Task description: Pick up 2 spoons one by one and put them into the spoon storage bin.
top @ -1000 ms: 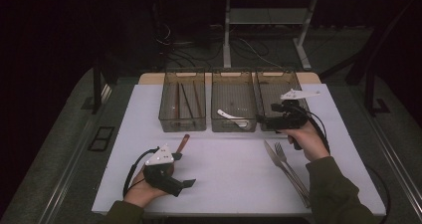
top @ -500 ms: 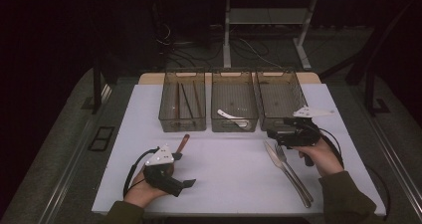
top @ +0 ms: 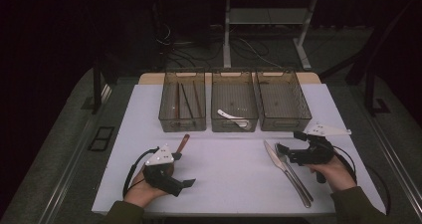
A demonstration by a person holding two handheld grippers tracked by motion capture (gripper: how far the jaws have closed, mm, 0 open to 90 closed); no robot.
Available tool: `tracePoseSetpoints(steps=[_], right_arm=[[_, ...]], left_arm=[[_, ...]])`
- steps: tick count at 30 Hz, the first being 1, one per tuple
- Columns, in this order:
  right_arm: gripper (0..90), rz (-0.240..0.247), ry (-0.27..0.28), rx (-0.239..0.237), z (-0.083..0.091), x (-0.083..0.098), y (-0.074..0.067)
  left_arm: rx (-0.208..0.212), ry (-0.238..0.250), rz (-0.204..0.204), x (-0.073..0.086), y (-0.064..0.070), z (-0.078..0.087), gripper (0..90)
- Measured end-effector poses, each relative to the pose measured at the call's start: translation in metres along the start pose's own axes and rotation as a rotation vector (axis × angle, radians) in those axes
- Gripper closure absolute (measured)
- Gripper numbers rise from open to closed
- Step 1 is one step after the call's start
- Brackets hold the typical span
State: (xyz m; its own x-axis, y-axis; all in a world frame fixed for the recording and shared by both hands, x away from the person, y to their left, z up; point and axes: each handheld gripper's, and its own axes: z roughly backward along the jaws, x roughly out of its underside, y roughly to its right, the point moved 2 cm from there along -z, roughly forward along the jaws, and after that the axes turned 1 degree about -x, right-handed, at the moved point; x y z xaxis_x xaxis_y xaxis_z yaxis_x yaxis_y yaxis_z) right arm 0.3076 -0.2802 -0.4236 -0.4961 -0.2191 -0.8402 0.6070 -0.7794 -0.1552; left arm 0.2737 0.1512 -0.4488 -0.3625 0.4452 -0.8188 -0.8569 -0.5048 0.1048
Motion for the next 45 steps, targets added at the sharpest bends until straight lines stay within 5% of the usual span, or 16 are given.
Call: tracePoseSetpoints(steps=[11, 19, 28, 35, 45], right_arm=[[15.6, 0.018, -0.023, -0.017, 0.013, 0.029, -0.005], [15.6, 0.022, -0.034, 0.012, 0.018, 0.042, -0.004], [15.6, 0.037, -0.046, 0.006, 0.015, 0.043, -0.008], [15.6, 0.022, -0.044, 0.009, 0.017, 0.043, -0.006], [15.6, 0.019, -0.043, 0.009, 0.017, 0.043, -0.005]], left_arm=[[-0.003, -0.003, 0.005, 0.0, -0.001, 0.0, 0.5], [-0.002, 0.002, 0.005, -0.002, 0.0, 0.001, 0.5], [-0.05, 0.017, 0.017, -0.009, -0.007, 0.011, 0.7], [-0.108, 0.035, 0.059, -0.014, -0.029, 0.019, 19.4], [-0.229, -0.03, 0.122, -0.015, -0.064, 0.011, 65.9]])
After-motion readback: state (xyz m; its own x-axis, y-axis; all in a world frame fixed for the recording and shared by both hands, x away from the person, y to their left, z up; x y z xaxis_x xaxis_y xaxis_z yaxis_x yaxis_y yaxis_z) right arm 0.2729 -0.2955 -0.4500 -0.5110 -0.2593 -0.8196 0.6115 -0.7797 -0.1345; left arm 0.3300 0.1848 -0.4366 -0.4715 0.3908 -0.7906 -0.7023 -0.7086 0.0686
